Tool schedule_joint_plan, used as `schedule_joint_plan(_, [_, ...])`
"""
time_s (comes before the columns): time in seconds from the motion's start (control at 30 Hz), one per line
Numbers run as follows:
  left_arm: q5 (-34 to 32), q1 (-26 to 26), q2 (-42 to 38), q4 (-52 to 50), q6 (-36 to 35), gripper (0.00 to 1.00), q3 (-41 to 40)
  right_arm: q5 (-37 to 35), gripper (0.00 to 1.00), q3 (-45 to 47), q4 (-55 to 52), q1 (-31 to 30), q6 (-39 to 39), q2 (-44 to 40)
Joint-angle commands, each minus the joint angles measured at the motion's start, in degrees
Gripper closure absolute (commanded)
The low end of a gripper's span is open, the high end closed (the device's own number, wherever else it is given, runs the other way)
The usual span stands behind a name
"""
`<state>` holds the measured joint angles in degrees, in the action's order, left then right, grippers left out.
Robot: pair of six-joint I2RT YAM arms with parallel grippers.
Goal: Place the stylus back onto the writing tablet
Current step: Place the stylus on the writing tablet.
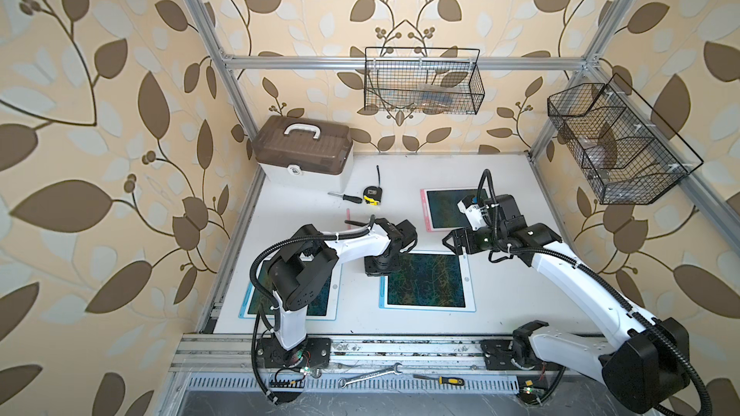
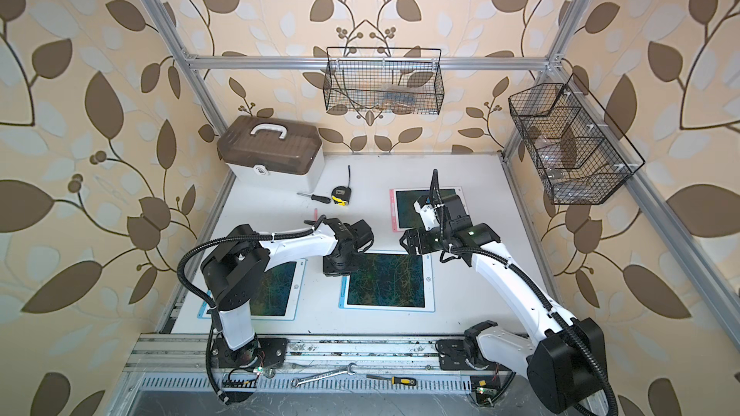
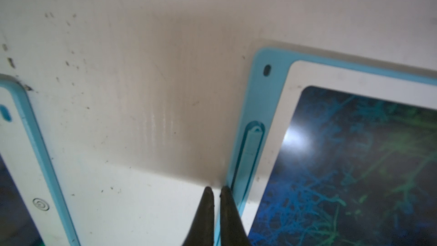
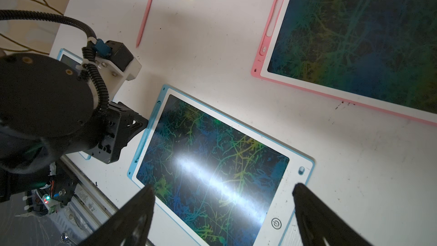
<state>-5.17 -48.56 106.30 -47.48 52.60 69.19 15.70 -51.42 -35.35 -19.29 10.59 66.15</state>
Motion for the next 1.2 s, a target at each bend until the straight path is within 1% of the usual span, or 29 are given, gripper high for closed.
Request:
schedule_joint_plan(0.0, [-0.93, -1.01, -0.7, -1.73, 0.02, 0.9, 0.95, 0.27, 0.09, -0.7, 0.02, -0.31, -1.07, -0.54])
schedule_joint_plan(0.47, [-3.3, -1.02, -2.33, -3.23, 1.28, 0.9, 1.46, 0.36, 0.09, -0.69, 0.02, -0.35, -1.02, -0.56])
schedule_joint_plan(0.63, [-2.31, -1.28, -3.01, -1.62, 1.63, 0.87, 1.04, 0.38, 0.09, -0.7, 0.11, -0.39, -1.05, -0.39])
schedule_joint_plan(0.8, [-2.63, -1.71, -3.27, -2.28, 1.62, 0.83, 1.48, 0.38, 0.09, -0.7, 0.11, -0.4, -1.01, -0.35])
schedule_joint_plan(1.17, [-4.03, -1.89, -4.4, -3.59, 1.84, 0.83, 1.47, 0.38, 0.09, -1.04, -0.07, -0.49, -1.12, 0.28])
